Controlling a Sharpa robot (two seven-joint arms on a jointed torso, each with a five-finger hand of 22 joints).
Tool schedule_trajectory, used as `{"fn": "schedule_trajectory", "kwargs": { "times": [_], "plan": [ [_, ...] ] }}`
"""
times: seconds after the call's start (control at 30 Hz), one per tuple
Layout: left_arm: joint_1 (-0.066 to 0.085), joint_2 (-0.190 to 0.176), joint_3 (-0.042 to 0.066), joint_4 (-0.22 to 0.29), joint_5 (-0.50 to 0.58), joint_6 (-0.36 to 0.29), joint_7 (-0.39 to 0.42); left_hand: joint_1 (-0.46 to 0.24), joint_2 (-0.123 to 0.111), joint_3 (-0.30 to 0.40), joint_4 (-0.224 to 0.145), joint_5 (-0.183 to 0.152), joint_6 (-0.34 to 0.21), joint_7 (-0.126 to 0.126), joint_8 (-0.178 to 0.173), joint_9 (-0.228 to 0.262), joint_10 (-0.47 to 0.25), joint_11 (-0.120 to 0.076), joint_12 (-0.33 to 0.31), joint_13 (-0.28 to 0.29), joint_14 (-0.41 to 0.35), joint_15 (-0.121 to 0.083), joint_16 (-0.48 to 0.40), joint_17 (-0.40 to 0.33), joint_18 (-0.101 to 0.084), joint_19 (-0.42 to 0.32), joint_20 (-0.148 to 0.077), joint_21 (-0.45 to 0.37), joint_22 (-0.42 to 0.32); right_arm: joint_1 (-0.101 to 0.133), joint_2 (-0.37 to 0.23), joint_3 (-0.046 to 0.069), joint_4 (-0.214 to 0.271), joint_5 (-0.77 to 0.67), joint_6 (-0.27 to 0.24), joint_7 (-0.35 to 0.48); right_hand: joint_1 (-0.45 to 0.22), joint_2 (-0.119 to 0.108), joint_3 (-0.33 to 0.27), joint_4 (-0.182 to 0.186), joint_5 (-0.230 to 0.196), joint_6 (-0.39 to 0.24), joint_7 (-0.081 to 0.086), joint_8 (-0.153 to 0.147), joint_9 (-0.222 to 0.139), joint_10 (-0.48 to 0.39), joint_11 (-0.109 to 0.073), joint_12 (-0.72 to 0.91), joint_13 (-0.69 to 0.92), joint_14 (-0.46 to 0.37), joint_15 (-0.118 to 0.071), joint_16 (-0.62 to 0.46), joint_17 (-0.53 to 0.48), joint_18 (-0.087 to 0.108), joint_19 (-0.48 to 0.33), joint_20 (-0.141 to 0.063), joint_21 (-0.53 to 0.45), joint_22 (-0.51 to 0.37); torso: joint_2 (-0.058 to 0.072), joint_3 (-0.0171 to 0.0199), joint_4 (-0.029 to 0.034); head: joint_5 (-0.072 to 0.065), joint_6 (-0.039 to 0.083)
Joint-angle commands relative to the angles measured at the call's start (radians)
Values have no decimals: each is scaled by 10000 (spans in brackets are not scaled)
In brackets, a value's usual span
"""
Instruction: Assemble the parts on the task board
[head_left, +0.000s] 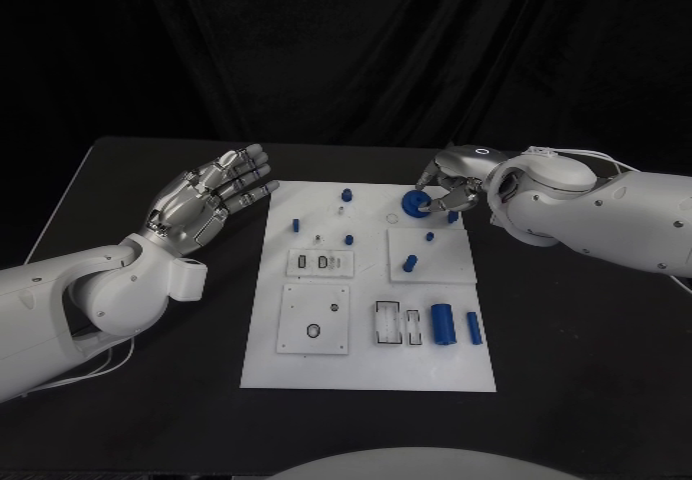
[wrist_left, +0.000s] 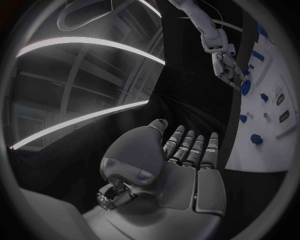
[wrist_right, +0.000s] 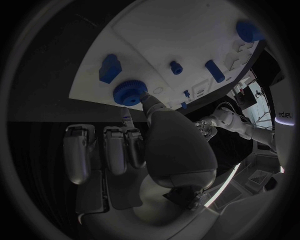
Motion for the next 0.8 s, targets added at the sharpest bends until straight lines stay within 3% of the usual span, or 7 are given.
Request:
{"fn": "schedule_trajectory", "kwargs": {
  "times": [0.03, 0.27, 0.53, 0.6, 0.8],
  "plan": [
    [6, 18, 6, 2, 3, 220, 1545, 49, -38, 75, 3, 49, 48, 179, 39, 5, 42, 3, 38, 7, -1, 48, 41, 7, -147, 61, 15, 46, 10, -47, 70, 7, -96, -86, 148, -286, 68, 6, -11, -75, 13, -19, -26, 6, -9, 1059, -15, 26, 2631, 1049, -52, 25, 2631, -127, 566, -76, -10, 2070, 6, 8, 3, 4, -15],
    [5, 10, 6, -17, 3, 239, 1523, 49, -38, 75, 3, 49, 48, 179, 39, 5, 42, 3, 38, 7, -1, 48, 41, 7, -147, 61, 15, 46, 10, -99, 229, 8, -277, -202, 291, -336, 116, 47, 34, -183, 404, 264, 6, 136, 80, 1059, 91, 26, 2631, 1049, 40, 25, 2631, -120, 545, -3, -32, 2051, 9, 6, -4, 33, -39],
    [3, 11, 6, -23, 3, 277, 1484, 46, -37, 99, -11, 50, 43, 184, 37, 4, 37, 8, 39, 5, 0, 53, 50, 8, -151, 63, 16, 48, 10, -160, 320, 8, -369, -233, 531, -383, 250, 13, 270, -469, 1653, 848, -8, 393, 369, 1059, 147, 26, 2631, 1049, 98, 25, 2631, -114, 534, 69, -48, 2049, 7, 3, 13, 51, -44],
    [3, 0, 6, -19, 3, 285, 1474, 45, -37, 104, -14, 50, 43, 186, 37, 4, 37, 9, 40, 5, 2, 55, 54, 8, -152, 64, 17, 49, 11, -168, 316, 9, -365, -236, 533, -354, 420, 7, 461, -711, 2289, 1254, -86, 688, 611, 1059, 85, 26, 2631, 1049, 53, 25, 2631, -110, 527, 40, -56, 2047, 8, 2, 11, 54, -42],
    [2, -34, 6, -13, 3, 297, 1460, 43, -37, 112, -18, 50, 42, 190, 36, 3, 37, 11, 43, 5, 5, 59, 61, 9, -153, 67, 18, 52, 12, -175, 258, 9, -235, -240, 9, -44, 519, 59, 630, -1046, 2981, 1583, -286, 1305, 1212, 1059, -102, 26, 2631, 1049, -109, 25, 2631, -127, 571, -107, -24, 2105, 8, 1, -5, 71, 9]
  ]
}}
